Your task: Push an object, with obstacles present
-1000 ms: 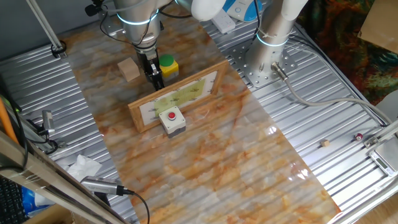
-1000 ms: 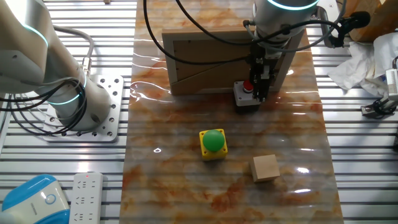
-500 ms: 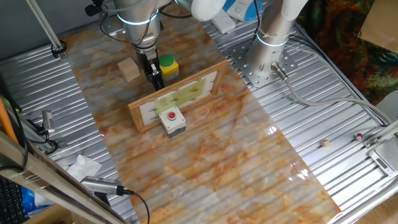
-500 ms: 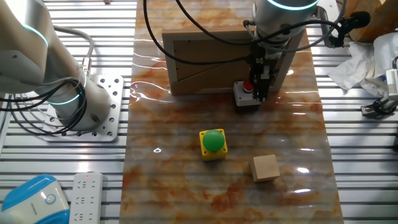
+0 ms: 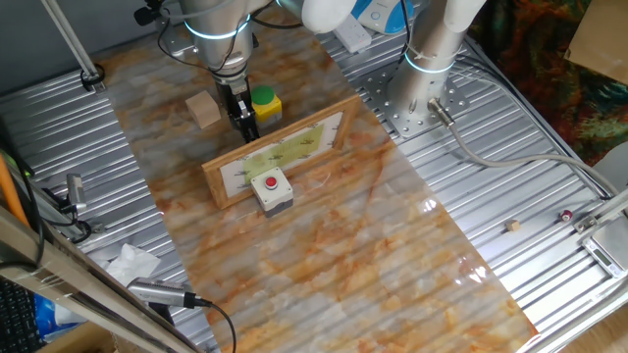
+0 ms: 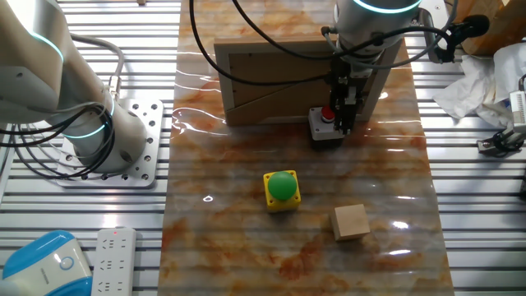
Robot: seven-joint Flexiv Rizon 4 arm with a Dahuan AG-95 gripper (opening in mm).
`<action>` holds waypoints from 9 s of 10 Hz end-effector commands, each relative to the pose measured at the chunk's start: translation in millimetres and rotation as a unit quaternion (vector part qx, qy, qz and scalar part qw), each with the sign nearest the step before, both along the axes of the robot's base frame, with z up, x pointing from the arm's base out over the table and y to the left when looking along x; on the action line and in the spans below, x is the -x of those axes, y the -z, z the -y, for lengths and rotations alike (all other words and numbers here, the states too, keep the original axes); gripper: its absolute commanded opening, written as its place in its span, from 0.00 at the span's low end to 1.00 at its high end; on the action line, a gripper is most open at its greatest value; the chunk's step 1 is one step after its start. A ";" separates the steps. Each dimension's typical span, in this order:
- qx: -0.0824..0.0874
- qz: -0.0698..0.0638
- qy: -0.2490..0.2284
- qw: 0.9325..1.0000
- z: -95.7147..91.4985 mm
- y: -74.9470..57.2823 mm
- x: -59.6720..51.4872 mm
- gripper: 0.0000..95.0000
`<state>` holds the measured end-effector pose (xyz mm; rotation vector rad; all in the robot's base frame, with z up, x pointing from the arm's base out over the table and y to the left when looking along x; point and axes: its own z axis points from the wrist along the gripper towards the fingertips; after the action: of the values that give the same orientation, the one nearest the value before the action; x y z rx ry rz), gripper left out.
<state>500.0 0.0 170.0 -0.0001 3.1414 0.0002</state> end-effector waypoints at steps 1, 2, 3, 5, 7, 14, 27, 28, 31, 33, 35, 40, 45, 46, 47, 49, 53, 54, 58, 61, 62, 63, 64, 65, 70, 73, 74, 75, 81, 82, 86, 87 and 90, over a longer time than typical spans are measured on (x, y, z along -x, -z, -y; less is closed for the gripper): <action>0.027 0.050 0.013 0.998 0.0 -0.1 0.0 0.00; 0.028 0.049 0.014 0.998 -0.1 -0.9 0.1 0.00; 0.029 0.048 0.015 0.998 0.0 -1.0 0.2 0.00; 0.029 0.048 0.015 0.998 0.0 -1.0 0.2 0.00; 0.029 0.048 0.015 0.998 0.4 -1.2 0.3 0.00; 0.028 0.043 0.012 0.999 9.1 -4.7 3.4 0.00; 0.007 0.039 -0.037 0.999 75.6 9.9 11.8 0.00; 0.003 0.038 -0.042 0.998 82.3 10.3 12.0 0.00; -0.001 0.037 -0.064 0.997 108.8 14.3 14.4 0.00; 0.000 0.034 -0.074 0.997 119.5 16.2 14.2 0.00; 0.000 0.033 -0.086 0.996 128.0 19.7 12.7 0.00; 0.003 0.026 -0.104 0.994 141.5 29.8 7.7 0.00; 0.004 0.023 -0.114 0.993 148.1 35.8 -5.3 0.00; 0.003 0.023 -0.115 0.993 151.1 33.0 -6.1 0.00; 0.001 0.021 -0.115 0.993 153.1 31.8 -6.0 0.00; -0.002 0.020 -0.115 0.993 160.0 30.2 -6.2 0.00; -0.003 0.021 -0.112 0.994 159.9 33.3 -9.5 0.00; -0.003 0.020 -0.112 0.994 159.8 33.5 -9.0 0.00; -0.012 0.023 -0.107 0.994 159.8 33.5 -9.0 0.00; -0.020 0.021 -0.096 0.995 159.8 33.5 -9.0 0.00; -0.023 0.022 -0.090 0.995 159.8 33.5 -9.0 0.00; -0.019 0.019 -0.083 0.996 159.8 33.5 -9.0 0.00; -0.014 0.015 -0.074 0.997 159.8 33.5 -9.0 0.00; -0.015 0.014 -0.066 0.998 159.8 33.5 -9.0 0.00; -0.012 0.011 -0.017 1.000 159.8 33.5 -9.0 0.00; -0.066 0.030 -0.010 0.997 159.8 33.5 -9.0 0.00; -0.062 0.030 -0.012 0.998 159.8 33.5 -9.0 0.00; -0.054 0.027 -0.011 0.998 159.8 33.5 -9.0 0.00; -0.052 0.015 0.005 0.998 159.8 33.5 -9.0 0.00; -0.047 0.006 0.009 0.999 159.8 33.5 -9.0 0.00; -0.027 -0.016 0.012 0.999 160.8 35.2 -8.7 0.00; -0.022 -0.017 0.011 1.000 162.7 37.2 -8.0 0.00; -0.021 -0.020 0.007 1.000 170.9 48.8 -5.5 0.00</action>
<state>506.2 -173.5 118.3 0.0189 3.1849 0.0617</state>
